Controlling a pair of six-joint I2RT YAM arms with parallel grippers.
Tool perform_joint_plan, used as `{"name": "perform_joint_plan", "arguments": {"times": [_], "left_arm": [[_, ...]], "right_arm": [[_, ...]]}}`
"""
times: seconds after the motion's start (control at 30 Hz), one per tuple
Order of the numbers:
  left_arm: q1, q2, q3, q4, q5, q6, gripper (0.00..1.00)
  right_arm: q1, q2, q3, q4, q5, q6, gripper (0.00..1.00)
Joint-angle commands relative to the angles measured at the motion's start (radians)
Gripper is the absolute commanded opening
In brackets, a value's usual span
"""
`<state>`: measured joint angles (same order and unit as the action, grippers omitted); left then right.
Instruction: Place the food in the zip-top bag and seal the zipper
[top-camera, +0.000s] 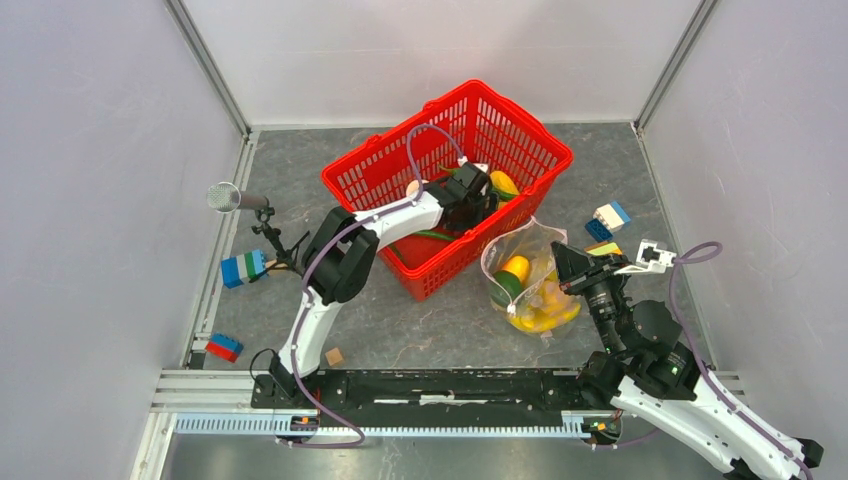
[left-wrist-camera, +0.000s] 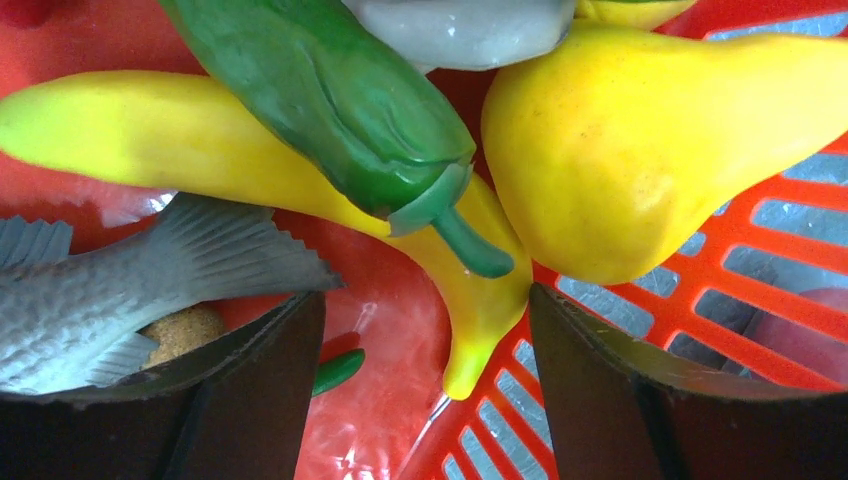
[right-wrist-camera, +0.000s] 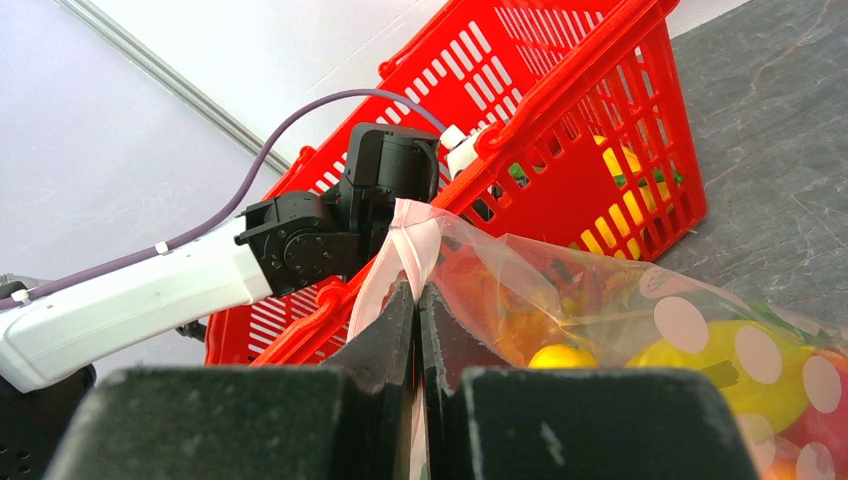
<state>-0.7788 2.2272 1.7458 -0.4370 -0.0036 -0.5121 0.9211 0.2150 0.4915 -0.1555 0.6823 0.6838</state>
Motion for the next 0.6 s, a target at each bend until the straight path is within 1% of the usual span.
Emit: {"name": "perform_joint_plan", "arguments": {"times": [0.0, 0.07, 0.1, 0.17, 0.3, 0.33, 0.37, 0.4, 0.5, 0.57], "left_arm": [[-0.031, 0.045, 0.017, -0.022, -0.08, -0.006, 0.74], [-0.031, 0.025, -0.028, -0.017, -0.123, 0.0, 0.64], [-0.031, 0.012, -0.05, -0.011, -0.144, 0.007, 0.6], [-0.028, -0.018, -0.098, 0.004, -0.189, 0.019, 0.57], [-0.014, -0.076, -0.144, 0.009, -0.212, 0.047, 0.47], [-0.012, -0.091, -0.152, 0.018, -0.206, 0.057, 0.43], [-0.011, -0.104, -0.156, 0.021, -0.204, 0.069, 0.39], [-0.011, -0.116, -0.158, 0.021, -0.194, 0.082, 0.36], [-0.011, -0.151, -0.156, 0.019, -0.142, 0.11, 0.23], [-0.011, -0.186, -0.163, 0.02, -0.108, 0.117, 0.2]], "right_arm": [[0.004, -0.01, 0.035, 0.003, 0.014, -0.004, 0.07], [0.004, -0.015, 0.035, -0.003, 0.016, -0.002, 0.07], [0.004, -0.017, 0.034, -0.004, 0.018, 0.0, 0.07], [0.004, -0.025, 0.032, -0.005, 0.022, 0.0, 0.07], [0.005, -0.025, 0.031, -0.008, 0.025, 0.001, 0.07], [0.004, -0.025, 0.031, -0.009, -0.042, 0.002, 0.07], [0.003, -0.026, 0.031, -0.009, 0.024, 0.003, 0.07], [0.004, -0.026, 0.032, -0.009, 0.027, 0.002, 0.07], [0.004, -0.026, 0.032, -0.01, 0.027, 0.005, 0.07], [0.004, -0.027, 0.033, -0.012, 0.025, 0.006, 0.07]]}}
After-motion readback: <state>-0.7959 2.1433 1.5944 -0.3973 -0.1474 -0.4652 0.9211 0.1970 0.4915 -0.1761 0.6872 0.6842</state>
